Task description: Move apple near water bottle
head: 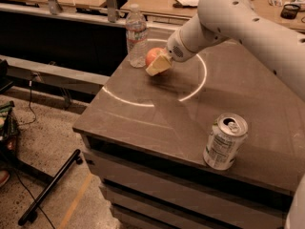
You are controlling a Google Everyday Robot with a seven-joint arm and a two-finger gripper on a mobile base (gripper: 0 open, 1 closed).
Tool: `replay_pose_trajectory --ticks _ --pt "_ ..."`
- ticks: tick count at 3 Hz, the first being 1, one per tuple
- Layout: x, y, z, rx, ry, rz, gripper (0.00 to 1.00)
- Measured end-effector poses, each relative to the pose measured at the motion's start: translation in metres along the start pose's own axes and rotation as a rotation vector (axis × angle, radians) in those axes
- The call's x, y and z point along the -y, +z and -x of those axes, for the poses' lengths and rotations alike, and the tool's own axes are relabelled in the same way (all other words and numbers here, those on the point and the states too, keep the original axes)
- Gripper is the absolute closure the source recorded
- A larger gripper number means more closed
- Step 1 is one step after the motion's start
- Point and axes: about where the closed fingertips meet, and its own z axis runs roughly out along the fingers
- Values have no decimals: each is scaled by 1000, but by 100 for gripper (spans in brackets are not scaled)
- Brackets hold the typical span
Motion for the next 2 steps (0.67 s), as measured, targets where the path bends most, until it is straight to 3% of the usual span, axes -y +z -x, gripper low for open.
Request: replay_pose_trajectory --ticks 1,2 --pt "0 0 -1 -32 -29 -16 0" --pt "4 -6 -2 -48 -41 -40 0"
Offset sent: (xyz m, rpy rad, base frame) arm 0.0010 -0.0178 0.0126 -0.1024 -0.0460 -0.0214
